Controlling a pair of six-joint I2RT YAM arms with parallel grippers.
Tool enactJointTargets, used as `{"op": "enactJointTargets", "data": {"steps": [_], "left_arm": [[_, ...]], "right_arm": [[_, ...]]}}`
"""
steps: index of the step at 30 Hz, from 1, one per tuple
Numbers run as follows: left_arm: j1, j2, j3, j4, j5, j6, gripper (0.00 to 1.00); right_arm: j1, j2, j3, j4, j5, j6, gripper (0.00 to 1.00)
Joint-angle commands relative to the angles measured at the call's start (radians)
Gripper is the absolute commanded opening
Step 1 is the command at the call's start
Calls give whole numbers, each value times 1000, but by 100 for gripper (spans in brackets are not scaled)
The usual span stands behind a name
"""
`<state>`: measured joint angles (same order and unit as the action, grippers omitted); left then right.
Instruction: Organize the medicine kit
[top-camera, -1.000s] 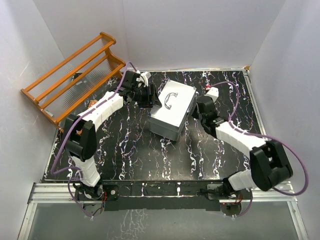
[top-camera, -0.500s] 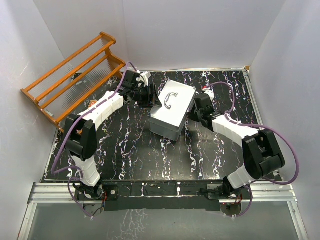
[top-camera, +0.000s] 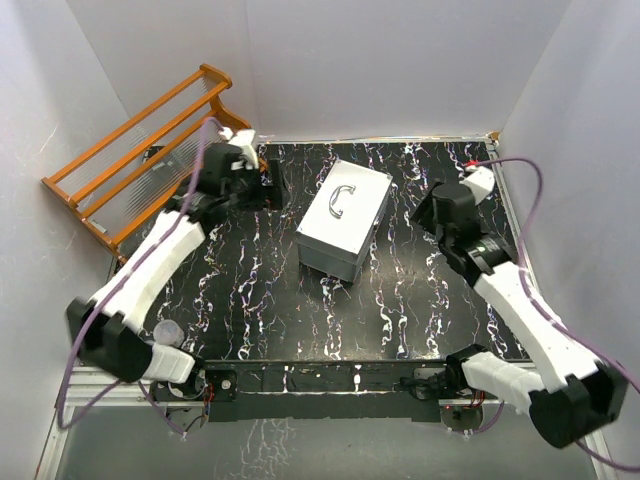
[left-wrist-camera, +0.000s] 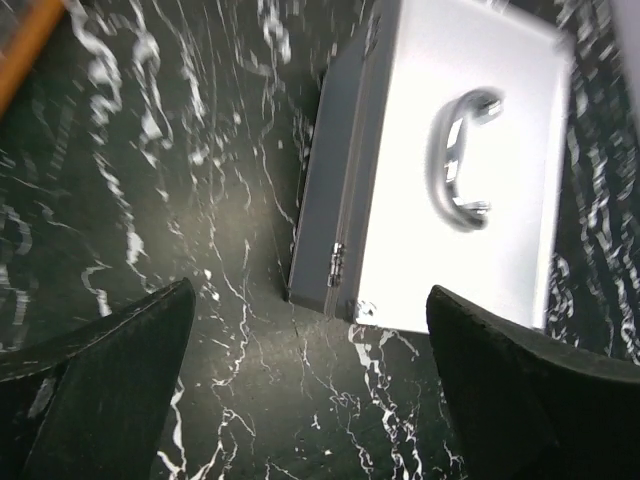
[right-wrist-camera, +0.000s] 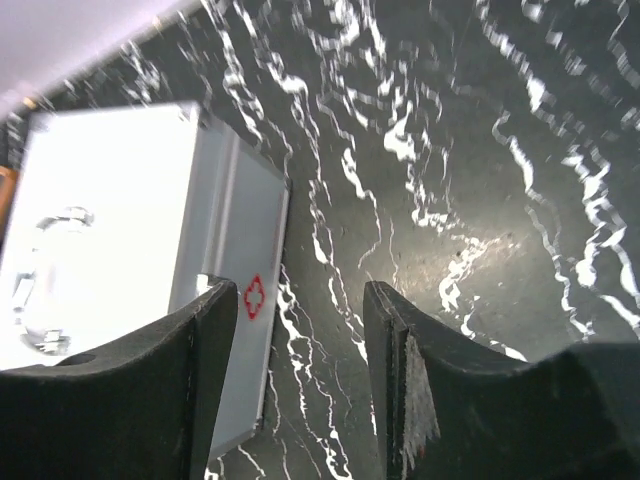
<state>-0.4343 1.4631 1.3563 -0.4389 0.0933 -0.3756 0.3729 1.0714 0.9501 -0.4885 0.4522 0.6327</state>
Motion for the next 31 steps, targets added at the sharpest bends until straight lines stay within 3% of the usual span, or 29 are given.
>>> {"op": "enactJointTargets", "data": {"steps": [1,6,10,19,23,31], "left_arm": [[3,-275,-38,-8,-144,48,99],[2,-473,-71,-41,-268,58,99],[2,-588,-59,-89,-337,78,99],[2,-693,-30,-170,-402,87,99],[2,-715,-35,-179,-412,78,99],[1,-726,-40,-196,-428,68,99]], "right_arm": [[-3,-127,153,-166,86,-81,52],[-2,-195,293,-299,96,-139,58],[-3,-239,385,-363,93,-178,70],[-3,-276,521,-441,89,-232,85],[-2,-272,551,-456,85,-235,98],[-2,-268,543,-456,71,-232,98]]}}
